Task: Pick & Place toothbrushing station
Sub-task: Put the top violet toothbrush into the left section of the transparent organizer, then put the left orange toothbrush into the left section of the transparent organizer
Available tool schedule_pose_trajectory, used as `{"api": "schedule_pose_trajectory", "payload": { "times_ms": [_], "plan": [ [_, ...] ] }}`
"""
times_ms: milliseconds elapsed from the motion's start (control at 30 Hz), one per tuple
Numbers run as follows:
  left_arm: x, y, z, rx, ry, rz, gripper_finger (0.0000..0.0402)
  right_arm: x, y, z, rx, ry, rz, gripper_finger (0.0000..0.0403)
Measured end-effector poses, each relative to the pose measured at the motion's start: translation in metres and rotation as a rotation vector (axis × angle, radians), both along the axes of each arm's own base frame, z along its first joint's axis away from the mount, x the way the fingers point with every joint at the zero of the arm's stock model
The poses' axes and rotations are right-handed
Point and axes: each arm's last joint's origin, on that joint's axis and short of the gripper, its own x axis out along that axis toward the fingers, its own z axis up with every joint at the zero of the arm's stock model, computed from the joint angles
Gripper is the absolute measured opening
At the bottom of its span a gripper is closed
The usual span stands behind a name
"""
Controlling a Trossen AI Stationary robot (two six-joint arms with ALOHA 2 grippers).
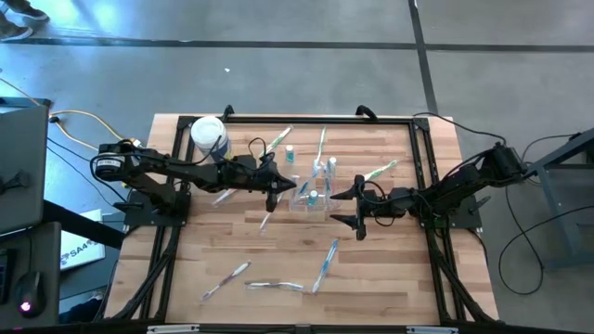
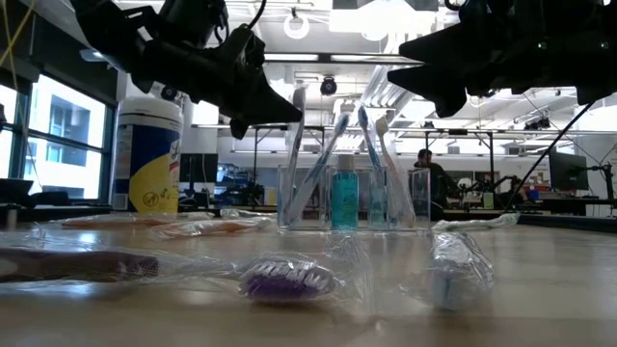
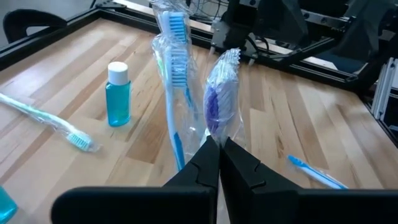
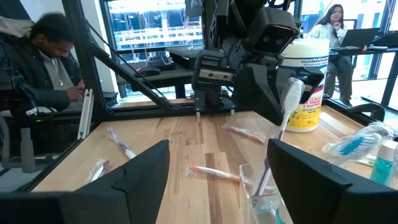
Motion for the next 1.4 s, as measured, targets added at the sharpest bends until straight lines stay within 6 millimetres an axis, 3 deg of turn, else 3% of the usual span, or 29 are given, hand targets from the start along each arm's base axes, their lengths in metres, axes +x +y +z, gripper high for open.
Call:
{"api": "schedule_pose_trajectory", "payload": {
  "times_ms": [467, 1033, 1400],
  "plan": [
    [0.003, 0.001, -0.007, 0.002, 0.017, 0.013, 0.0075, 0.000, 0.000, -0.001, -0.001, 0.008, 0.000, 0.0262],
    [0.005, 0.001, -0.010, -0.007, 0.019, 0.011, 0.0220, 0.000, 0.000, -0.002, 0.005, 0.016, 0.000, 0.0262],
    [0.008, 0.001, 0.009, 0.004, 0.059, 0.010, 0.0242, 0.000, 0.000, -0.001, 0.005, 0.015, 0.000, 0.0262]
  ]
}}
